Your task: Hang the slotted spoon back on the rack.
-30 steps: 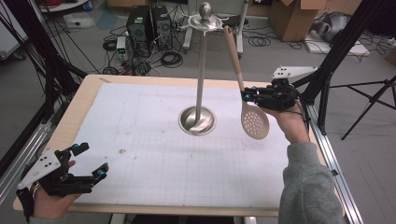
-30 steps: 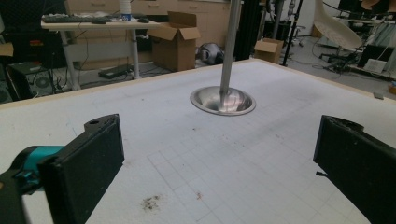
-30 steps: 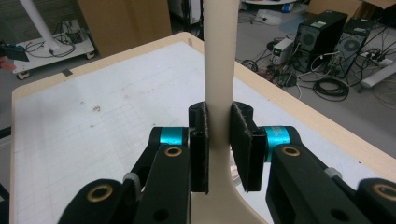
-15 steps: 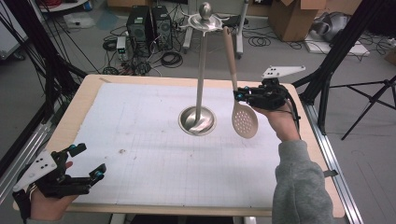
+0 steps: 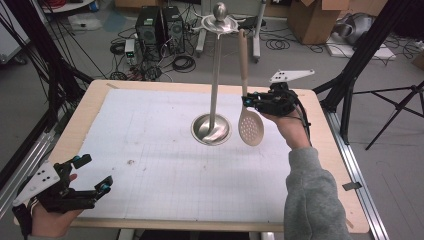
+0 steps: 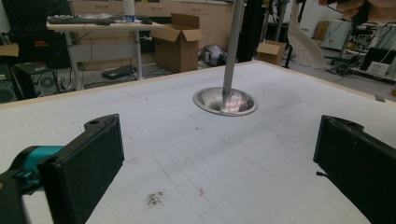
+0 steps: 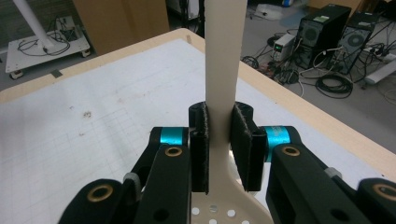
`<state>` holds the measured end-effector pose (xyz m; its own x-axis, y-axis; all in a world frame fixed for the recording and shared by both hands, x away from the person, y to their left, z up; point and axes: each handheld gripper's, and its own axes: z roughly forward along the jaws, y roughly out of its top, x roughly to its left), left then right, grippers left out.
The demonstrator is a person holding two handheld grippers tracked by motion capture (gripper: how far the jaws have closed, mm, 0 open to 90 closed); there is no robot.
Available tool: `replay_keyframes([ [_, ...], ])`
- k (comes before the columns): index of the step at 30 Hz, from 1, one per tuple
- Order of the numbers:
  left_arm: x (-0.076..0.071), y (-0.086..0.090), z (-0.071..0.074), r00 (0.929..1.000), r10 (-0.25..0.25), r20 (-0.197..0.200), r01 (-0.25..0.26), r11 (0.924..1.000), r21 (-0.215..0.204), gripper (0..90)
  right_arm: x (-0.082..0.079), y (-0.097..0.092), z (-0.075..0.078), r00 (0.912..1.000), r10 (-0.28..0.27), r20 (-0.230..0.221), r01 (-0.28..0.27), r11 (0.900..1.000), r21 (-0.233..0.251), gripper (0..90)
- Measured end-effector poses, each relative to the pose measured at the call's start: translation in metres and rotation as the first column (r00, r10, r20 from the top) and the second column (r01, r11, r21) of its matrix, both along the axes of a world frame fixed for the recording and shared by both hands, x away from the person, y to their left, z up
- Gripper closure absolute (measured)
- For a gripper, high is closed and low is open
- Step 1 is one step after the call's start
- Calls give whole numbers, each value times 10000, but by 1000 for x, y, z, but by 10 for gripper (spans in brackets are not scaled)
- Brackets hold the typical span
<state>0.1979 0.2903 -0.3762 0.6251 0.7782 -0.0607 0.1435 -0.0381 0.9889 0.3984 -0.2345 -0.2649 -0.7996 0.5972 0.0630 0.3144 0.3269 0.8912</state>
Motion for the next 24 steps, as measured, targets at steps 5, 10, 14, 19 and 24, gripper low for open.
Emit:
replay_keyframes([
  [5,0,-2,-1,10000,-71,-43,71,10000,5,21,3,8,-2,10000,-35,-81,35,10000,52,785],
  [10,-1,-4,-1,9999,-111,-52,112,9999,52,21,7,13,-4,10000,-50,-65,51,9999,101,785],
  [14,-1,-3,-2,9999,-88,-66,88,9999,57,21,9,16,-5,10000,-36,-59,36,9999,123,785],
  [19,-3,-2,-1,10000,-75,-44,75,9999,69,21,10,20,-6,10000,-94,-32,95,9998,166,784],
  [24,-2,-2,-2,9999,-70,-72,70,9999,76,22,10,20,-8,9999,-132,19,132,9996,251,768],
])
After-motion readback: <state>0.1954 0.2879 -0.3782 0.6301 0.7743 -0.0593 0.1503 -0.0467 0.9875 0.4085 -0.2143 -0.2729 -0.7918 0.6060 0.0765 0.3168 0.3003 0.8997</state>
